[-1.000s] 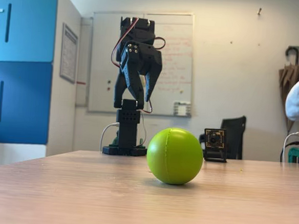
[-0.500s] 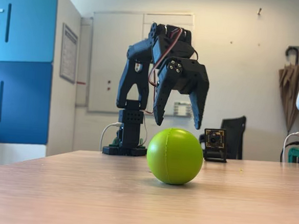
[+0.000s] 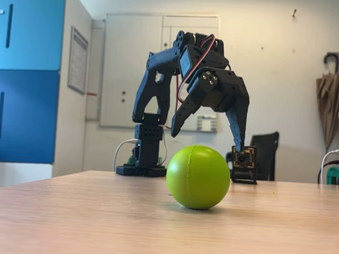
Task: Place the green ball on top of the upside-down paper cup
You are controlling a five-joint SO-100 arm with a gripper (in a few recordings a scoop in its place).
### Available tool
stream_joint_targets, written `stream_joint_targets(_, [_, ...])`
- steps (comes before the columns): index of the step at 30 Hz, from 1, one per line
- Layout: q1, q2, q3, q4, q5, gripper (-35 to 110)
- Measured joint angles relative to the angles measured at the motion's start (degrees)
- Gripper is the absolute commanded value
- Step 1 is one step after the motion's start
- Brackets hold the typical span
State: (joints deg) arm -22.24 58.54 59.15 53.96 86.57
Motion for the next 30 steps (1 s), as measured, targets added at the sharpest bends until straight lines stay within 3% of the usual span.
stream_joint_targets(18, [1.05, -11.07, -6.86, 0.09, -0.79, 47])
stream_joint_targets(25, [1.41, -12.92, -7.47, -1.23, -2.02, 25])
stream_joint_targets(30, [1.58, -14.06, -9.49, -1.93, -3.78, 23])
